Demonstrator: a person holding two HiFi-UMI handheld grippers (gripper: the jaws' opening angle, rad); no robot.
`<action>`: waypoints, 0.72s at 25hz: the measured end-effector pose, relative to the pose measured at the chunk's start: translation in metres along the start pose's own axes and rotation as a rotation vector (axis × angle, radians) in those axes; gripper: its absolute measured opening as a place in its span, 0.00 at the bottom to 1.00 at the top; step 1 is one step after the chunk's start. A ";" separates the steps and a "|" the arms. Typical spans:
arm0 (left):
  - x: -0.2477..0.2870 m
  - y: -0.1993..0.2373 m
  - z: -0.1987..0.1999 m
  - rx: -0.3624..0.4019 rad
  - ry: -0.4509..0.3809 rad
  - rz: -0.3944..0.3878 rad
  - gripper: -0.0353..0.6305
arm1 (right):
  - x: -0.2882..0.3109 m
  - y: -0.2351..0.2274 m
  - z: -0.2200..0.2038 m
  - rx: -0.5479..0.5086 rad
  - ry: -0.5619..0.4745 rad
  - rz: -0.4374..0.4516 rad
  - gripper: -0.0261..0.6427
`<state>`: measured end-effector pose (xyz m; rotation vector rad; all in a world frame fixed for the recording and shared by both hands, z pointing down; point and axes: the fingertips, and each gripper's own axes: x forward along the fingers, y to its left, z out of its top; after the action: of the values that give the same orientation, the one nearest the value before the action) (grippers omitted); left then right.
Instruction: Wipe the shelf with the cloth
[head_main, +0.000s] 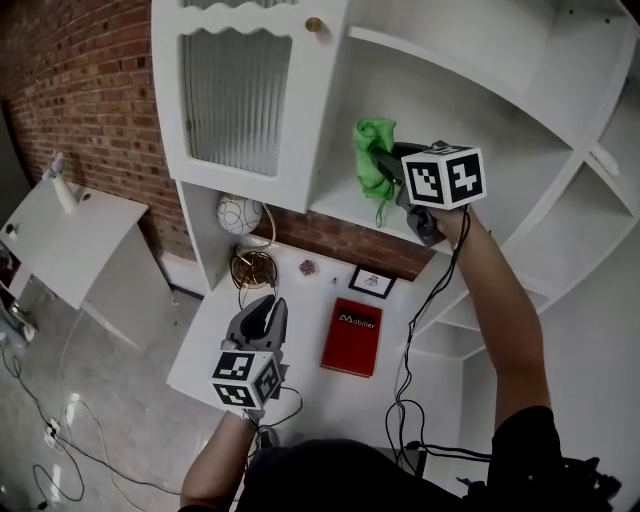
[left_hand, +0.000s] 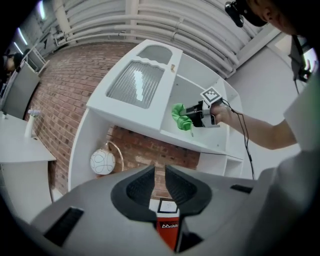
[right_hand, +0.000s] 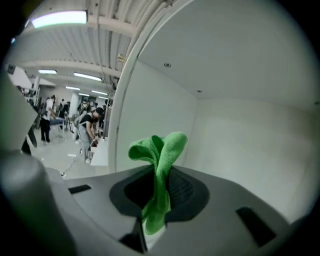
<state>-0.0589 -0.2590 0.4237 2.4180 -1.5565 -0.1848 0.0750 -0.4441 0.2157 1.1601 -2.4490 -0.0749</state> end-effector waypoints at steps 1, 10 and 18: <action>-0.005 0.005 0.002 0.000 -0.005 0.018 0.15 | 0.005 0.005 0.003 0.027 -0.007 0.028 0.12; -0.031 0.026 0.004 0.011 -0.028 0.112 0.15 | 0.055 0.066 -0.036 -0.092 0.182 0.171 0.12; -0.022 0.020 -0.008 -0.010 -0.006 0.086 0.15 | 0.060 0.066 -0.065 -0.540 0.270 0.018 0.12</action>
<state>-0.0840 -0.2454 0.4360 2.3394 -1.6539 -0.1826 0.0190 -0.4377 0.3111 0.8423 -2.0207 -0.5058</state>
